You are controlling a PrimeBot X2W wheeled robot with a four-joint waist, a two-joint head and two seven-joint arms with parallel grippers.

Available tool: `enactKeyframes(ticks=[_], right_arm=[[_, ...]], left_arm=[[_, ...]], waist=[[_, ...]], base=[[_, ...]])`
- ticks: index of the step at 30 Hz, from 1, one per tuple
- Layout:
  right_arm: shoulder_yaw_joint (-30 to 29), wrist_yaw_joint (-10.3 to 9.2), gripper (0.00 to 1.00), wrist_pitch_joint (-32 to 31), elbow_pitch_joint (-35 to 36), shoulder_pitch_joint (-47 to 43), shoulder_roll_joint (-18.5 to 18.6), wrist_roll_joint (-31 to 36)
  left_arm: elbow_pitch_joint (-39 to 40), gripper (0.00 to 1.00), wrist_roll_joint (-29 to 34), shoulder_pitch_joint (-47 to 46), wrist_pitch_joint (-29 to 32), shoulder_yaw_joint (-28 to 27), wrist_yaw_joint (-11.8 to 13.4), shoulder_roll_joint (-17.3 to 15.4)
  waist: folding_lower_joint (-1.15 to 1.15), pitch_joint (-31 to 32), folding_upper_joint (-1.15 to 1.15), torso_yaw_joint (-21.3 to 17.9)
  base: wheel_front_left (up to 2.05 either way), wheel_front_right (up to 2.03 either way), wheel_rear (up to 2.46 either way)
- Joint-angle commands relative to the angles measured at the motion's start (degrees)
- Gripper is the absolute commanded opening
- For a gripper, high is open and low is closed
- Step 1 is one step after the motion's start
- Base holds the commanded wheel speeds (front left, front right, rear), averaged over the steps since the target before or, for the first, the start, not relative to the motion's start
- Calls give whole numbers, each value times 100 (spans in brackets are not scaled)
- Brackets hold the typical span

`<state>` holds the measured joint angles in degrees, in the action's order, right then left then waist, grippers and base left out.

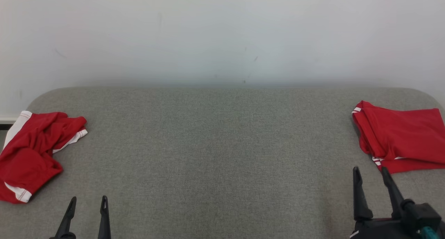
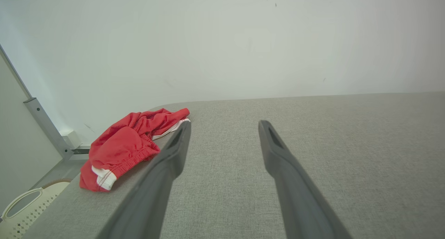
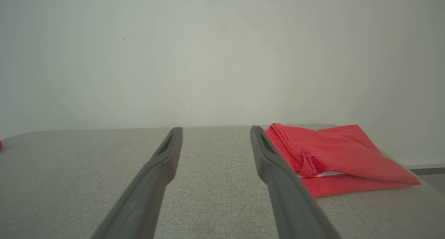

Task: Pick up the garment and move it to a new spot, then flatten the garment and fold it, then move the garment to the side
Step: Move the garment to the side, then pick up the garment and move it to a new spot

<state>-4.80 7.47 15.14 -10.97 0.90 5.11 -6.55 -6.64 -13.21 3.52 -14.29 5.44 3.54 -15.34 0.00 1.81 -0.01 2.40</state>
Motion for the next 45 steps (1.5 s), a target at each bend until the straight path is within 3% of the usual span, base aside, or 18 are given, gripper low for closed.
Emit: enactKeyframes(ticks=[1, 38, 45], right_arm=[[19, 2, 100, 1, -20, -128, -57, -15], [48, 2, 100, 1, -96, -399, -227, -116], [4, 2, 100, 1, -105, -451, -226, -124]], left_arm=[[18, 100, -22, 43, -14, -7, 45, -33], [93, 100, -74, 68, 107, 139, 158, -207], [87, 100, -76, 0, 120, 205, 167, -218]], waist=[[0, 3, 1, -1], [0, 36, 1, 23], [0, 46, 1, 196]], base=[[0, 0, 0], [0, 0, 0], [0, 0, 0]])
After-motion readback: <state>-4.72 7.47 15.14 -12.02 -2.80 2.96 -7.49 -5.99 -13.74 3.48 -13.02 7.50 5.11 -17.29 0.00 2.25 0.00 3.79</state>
